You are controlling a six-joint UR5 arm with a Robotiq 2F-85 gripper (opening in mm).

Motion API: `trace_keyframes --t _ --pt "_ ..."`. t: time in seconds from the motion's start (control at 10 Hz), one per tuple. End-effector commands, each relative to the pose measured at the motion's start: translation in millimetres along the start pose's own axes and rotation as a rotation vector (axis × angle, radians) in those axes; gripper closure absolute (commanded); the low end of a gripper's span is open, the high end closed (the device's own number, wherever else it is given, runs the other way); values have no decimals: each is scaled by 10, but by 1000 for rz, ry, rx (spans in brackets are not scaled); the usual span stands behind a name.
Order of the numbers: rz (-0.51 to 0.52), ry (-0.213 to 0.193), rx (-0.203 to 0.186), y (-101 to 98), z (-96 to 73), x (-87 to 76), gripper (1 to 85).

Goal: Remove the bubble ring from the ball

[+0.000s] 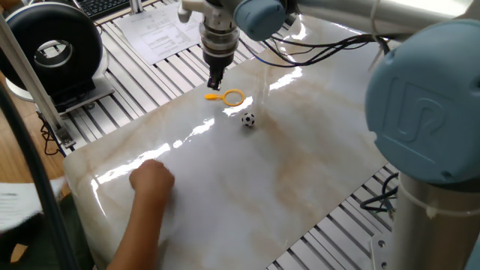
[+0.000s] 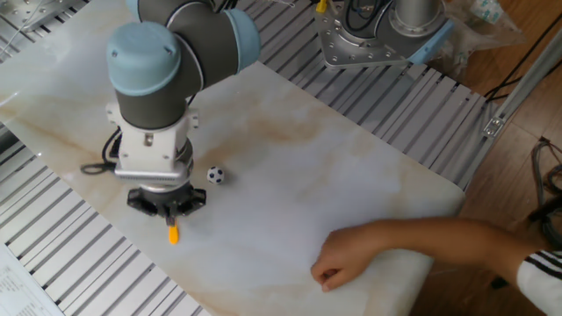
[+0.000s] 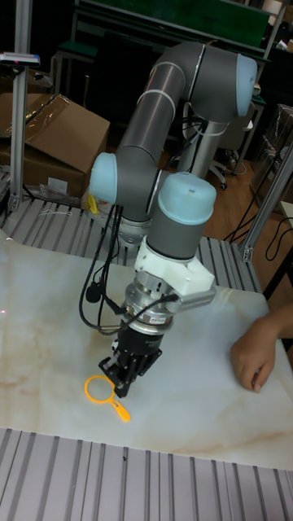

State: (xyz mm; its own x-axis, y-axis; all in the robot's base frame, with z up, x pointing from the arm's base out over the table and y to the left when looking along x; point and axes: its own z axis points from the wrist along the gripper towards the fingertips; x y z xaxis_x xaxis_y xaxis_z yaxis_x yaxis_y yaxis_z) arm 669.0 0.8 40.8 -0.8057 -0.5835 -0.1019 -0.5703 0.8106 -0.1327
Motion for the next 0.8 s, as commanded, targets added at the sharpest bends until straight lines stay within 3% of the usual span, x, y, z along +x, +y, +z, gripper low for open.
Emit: trace_keyframes --t 0.0,0.2,0.4,0.6,0.7 --pt "244 33 32 -75 -232 253 843" --pt "440 15 -51 165 -279 404 843" --pt "532 -11 -77 258 -340 467 843" --pt "602 11 -65 270 -428 545 843" --pt "636 2 -86 318 -417 486 843"
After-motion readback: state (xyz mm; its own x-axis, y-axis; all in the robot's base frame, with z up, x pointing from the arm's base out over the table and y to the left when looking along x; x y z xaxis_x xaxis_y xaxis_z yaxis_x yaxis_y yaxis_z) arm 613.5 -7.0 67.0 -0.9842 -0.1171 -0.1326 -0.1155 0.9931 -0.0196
